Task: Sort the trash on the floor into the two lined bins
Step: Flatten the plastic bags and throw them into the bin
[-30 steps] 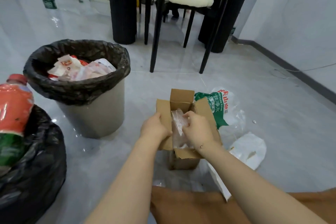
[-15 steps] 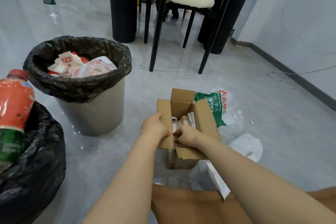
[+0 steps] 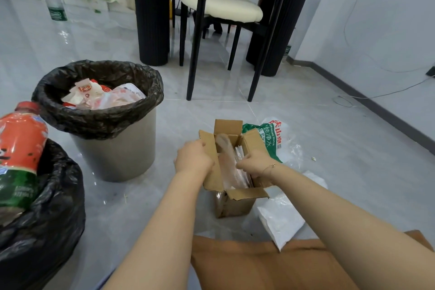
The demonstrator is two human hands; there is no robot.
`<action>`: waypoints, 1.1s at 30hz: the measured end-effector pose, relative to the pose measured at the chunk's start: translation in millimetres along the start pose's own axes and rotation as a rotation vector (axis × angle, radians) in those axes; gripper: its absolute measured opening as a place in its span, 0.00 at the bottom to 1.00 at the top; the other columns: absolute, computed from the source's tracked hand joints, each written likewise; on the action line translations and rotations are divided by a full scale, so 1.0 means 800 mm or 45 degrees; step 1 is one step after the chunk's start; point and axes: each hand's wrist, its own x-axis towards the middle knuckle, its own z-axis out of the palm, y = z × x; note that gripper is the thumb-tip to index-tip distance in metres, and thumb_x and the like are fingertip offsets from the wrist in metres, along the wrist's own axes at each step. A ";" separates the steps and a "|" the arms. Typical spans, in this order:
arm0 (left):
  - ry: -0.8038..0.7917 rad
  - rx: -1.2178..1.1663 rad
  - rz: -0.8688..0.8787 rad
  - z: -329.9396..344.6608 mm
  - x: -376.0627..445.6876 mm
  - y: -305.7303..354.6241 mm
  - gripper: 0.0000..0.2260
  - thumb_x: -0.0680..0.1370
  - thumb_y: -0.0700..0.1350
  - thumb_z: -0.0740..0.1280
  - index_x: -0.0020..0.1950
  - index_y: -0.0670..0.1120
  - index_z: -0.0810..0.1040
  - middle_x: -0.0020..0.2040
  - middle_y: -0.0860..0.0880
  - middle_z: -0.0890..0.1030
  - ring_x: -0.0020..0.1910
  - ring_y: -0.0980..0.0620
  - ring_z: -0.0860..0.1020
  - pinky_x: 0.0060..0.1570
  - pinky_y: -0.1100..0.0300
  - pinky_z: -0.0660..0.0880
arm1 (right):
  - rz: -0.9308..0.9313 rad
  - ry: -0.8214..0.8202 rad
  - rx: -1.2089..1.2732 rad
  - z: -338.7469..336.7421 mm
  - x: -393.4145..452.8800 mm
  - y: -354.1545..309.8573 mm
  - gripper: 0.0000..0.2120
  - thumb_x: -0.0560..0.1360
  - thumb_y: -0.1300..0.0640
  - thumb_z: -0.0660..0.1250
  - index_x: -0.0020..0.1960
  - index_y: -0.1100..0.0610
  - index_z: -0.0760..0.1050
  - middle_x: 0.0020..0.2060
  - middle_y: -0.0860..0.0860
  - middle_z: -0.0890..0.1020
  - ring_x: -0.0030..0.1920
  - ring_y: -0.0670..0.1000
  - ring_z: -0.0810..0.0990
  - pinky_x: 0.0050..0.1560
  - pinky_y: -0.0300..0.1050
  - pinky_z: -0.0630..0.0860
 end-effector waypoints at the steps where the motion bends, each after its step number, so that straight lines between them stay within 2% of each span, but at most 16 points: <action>1: 0.042 -0.031 0.038 -0.002 -0.001 0.003 0.26 0.73 0.43 0.71 0.70 0.50 0.70 0.68 0.47 0.73 0.66 0.44 0.71 0.63 0.51 0.72 | 0.008 0.008 0.079 -0.004 -0.004 0.004 0.17 0.73 0.62 0.63 0.28 0.55 0.62 0.26 0.51 0.63 0.28 0.49 0.62 0.33 0.41 0.62; 3: 0.115 -0.098 0.141 -0.001 -0.006 0.012 0.22 0.73 0.43 0.71 0.67 0.50 0.74 0.67 0.47 0.73 0.65 0.44 0.72 0.63 0.49 0.71 | -0.013 0.047 0.152 -0.011 -0.012 0.013 0.11 0.73 0.63 0.63 0.32 0.59 0.74 0.29 0.53 0.67 0.32 0.50 0.65 0.37 0.43 0.67; 5: 0.159 -0.136 0.250 0.003 -0.014 0.023 0.17 0.74 0.43 0.70 0.63 0.50 0.77 0.65 0.48 0.75 0.63 0.46 0.73 0.62 0.53 0.72 | -0.041 0.102 0.229 -0.016 -0.018 0.020 0.09 0.74 0.62 0.63 0.48 0.58 0.82 0.33 0.51 0.74 0.38 0.50 0.70 0.45 0.47 0.74; 7: 0.129 -0.134 0.324 0.011 -0.021 0.030 0.16 0.76 0.42 0.68 0.63 0.50 0.77 0.64 0.49 0.75 0.63 0.48 0.73 0.59 0.57 0.71 | -0.039 0.131 0.380 -0.016 -0.020 0.028 0.12 0.75 0.61 0.63 0.55 0.55 0.80 0.36 0.49 0.77 0.42 0.51 0.74 0.55 0.49 0.77; 10: -0.091 -0.109 0.358 0.026 -0.023 0.029 0.18 0.79 0.39 0.63 0.69 0.49 0.74 0.68 0.49 0.74 0.66 0.49 0.72 0.64 0.57 0.69 | -0.115 0.185 0.484 -0.012 -0.019 0.033 0.15 0.74 0.60 0.65 0.61 0.56 0.77 0.45 0.51 0.80 0.50 0.52 0.78 0.62 0.53 0.74; 13: -0.371 -0.067 0.316 0.038 -0.018 0.017 0.20 0.80 0.39 0.59 0.71 0.52 0.71 0.72 0.51 0.70 0.71 0.49 0.67 0.71 0.53 0.64 | -0.239 0.237 0.499 -0.009 -0.011 0.027 0.15 0.77 0.59 0.63 0.63 0.56 0.76 0.53 0.51 0.80 0.54 0.50 0.77 0.64 0.52 0.73; 17: -0.393 0.193 0.288 0.044 -0.010 0.006 0.21 0.79 0.43 0.57 0.68 0.63 0.72 0.75 0.56 0.65 0.75 0.47 0.60 0.70 0.51 0.55 | -0.324 0.347 0.477 -0.013 0.016 0.017 0.15 0.76 0.55 0.66 0.63 0.55 0.77 0.58 0.52 0.80 0.56 0.48 0.76 0.63 0.45 0.72; 20: -0.412 -0.025 0.285 0.044 -0.004 0.005 0.20 0.78 0.41 0.60 0.68 0.58 0.73 0.72 0.54 0.70 0.72 0.48 0.65 0.71 0.51 0.61 | -0.426 0.302 0.199 -0.013 0.035 0.012 0.18 0.73 0.56 0.70 0.63 0.55 0.77 0.59 0.51 0.80 0.59 0.49 0.76 0.61 0.41 0.72; 22: -0.280 -0.238 0.211 0.037 0.002 0.005 0.19 0.78 0.40 0.61 0.68 0.53 0.74 0.70 0.51 0.73 0.70 0.49 0.68 0.69 0.53 0.66 | -0.497 0.287 -0.177 -0.008 0.047 0.012 0.18 0.73 0.60 0.69 0.63 0.57 0.77 0.60 0.53 0.79 0.61 0.51 0.76 0.62 0.42 0.72; 24: -0.077 -0.171 0.175 0.032 0.014 0.000 0.20 0.78 0.43 0.62 0.70 0.52 0.72 0.73 0.48 0.68 0.73 0.46 0.62 0.71 0.51 0.63 | -0.578 0.270 -0.506 0.000 0.053 0.014 0.18 0.73 0.60 0.66 0.62 0.58 0.78 0.60 0.54 0.78 0.62 0.54 0.75 0.61 0.45 0.72; 25: -0.083 -0.080 0.165 0.031 0.017 -0.004 0.22 0.78 0.44 0.62 0.72 0.52 0.68 0.76 0.47 0.62 0.75 0.45 0.57 0.72 0.51 0.59 | -0.611 0.222 -0.628 0.005 0.054 0.016 0.19 0.74 0.59 0.65 0.64 0.57 0.76 0.63 0.53 0.76 0.63 0.55 0.73 0.63 0.46 0.70; 27: -0.260 0.052 0.126 0.033 0.018 -0.007 0.26 0.79 0.49 0.62 0.77 0.53 0.60 0.79 0.47 0.51 0.77 0.44 0.50 0.74 0.50 0.54 | -0.619 0.115 -0.978 0.014 0.054 0.022 0.21 0.76 0.53 0.62 0.69 0.55 0.71 0.70 0.52 0.69 0.69 0.57 0.65 0.71 0.49 0.61; 28: -0.365 0.086 0.095 0.037 0.018 -0.008 0.29 0.79 0.52 0.62 0.78 0.54 0.55 0.80 0.47 0.48 0.77 0.43 0.49 0.75 0.49 0.53 | -0.578 0.101 -1.197 0.018 0.054 0.023 0.24 0.78 0.50 0.60 0.71 0.55 0.67 0.72 0.52 0.66 0.73 0.58 0.58 0.74 0.53 0.52; 30: -0.483 0.084 0.027 0.048 0.019 -0.010 0.32 0.80 0.56 0.59 0.79 0.55 0.45 0.79 0.46 0.49 0.77 0.40 0.53 0.74 0.47 0.54 | -0.461 0.093 -1.494 0.021 0.051 0.024 0.27 0.79 0.47 0.56 0.76 0.54 0.57 0.76 0.51 0.58 0.77 0.58 0.46 0.73 0.59 0.37; 31: -0.512 0.057 -0.015 0.052 0.019 -0.009 0.33 0.80 0.58 0.57 0.79 0.55 0.42 0.79 0.45 0.52 0.76 0.38 0.56 0.74 0.47 0.56 | -0.432 0.053 -1.571 0.020 0.052 0.023 0.28 0.79 0.47 0.55 0.77 0.52 0.53 0.77 0.51 0.56 0.77 0.58 0.43 0.72 0.60 0.35; 33: -0.547 -0.068 -0.089 0.056 0.020 -0.008 0.34 0.80 0.58 0.58 0.78 0.56 0.41 0.77 0.44 0.58 0.73 0.39 0.62 0.72 0.49 0.60 | -0.419 -0.107 -1.624 0.017 0.056 0.022 0.32 0.78 0.43 0.57 0.77 0.51 0.52 0.77 0.51 0.56 0.77 0.56 0.47 0.75 0.59 0.39</action>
